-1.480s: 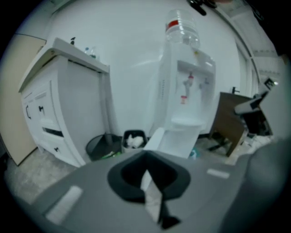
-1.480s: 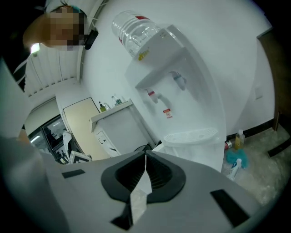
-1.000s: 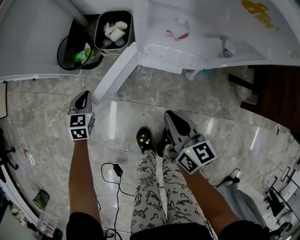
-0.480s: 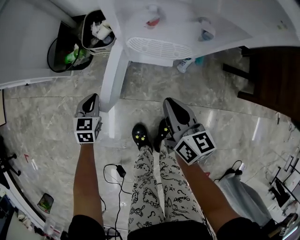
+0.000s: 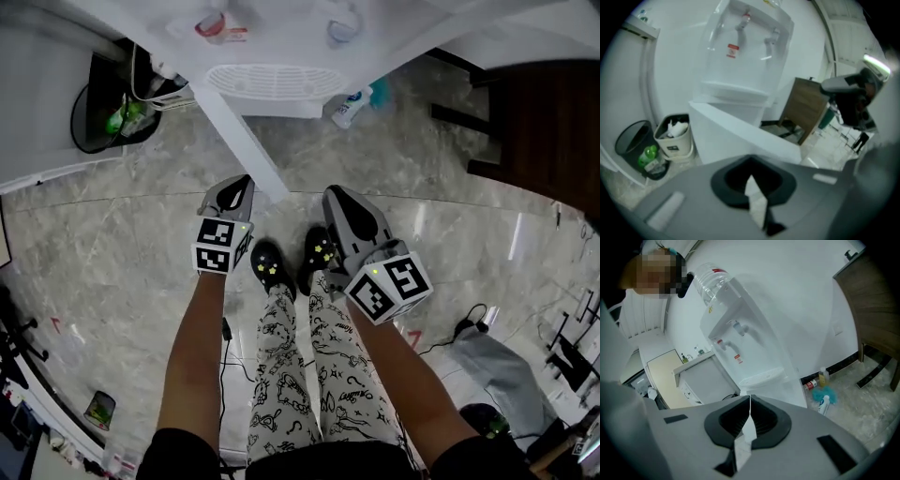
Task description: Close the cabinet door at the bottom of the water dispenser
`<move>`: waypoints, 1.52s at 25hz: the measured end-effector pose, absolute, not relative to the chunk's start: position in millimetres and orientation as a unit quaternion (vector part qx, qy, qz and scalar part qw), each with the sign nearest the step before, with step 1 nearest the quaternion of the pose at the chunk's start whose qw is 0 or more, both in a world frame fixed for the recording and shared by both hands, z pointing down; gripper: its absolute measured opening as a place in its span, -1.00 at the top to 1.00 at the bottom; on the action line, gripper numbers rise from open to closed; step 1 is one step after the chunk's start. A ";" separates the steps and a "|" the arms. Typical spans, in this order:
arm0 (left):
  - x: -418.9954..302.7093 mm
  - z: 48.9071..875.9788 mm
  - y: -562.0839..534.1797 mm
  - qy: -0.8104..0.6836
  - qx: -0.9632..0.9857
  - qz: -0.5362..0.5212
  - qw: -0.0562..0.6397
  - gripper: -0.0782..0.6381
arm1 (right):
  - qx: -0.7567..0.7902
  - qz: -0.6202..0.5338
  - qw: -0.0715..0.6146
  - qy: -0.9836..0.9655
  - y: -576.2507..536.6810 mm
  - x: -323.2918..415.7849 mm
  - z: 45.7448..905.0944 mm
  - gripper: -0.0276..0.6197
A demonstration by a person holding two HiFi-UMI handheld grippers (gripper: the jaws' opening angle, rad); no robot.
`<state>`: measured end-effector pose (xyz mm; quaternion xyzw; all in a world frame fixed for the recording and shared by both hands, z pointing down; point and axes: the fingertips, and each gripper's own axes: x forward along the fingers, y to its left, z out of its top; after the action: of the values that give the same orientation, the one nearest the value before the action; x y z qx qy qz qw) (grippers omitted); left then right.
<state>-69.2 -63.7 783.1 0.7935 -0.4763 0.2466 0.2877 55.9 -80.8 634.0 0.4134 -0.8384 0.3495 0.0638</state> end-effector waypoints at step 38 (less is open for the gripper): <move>28.8 747.5 -216.9 -0.478 0.808 0.195 0.284 0.79 | 0.481 0.322 -0.038 -0.814 -107.6 174.6 563.4 0.86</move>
<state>28.8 -216.9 747.5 0.8077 -0.4785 0.1946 0.2841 174.6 -107.6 563.4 0.4812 -0.8144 0.3222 -0.0384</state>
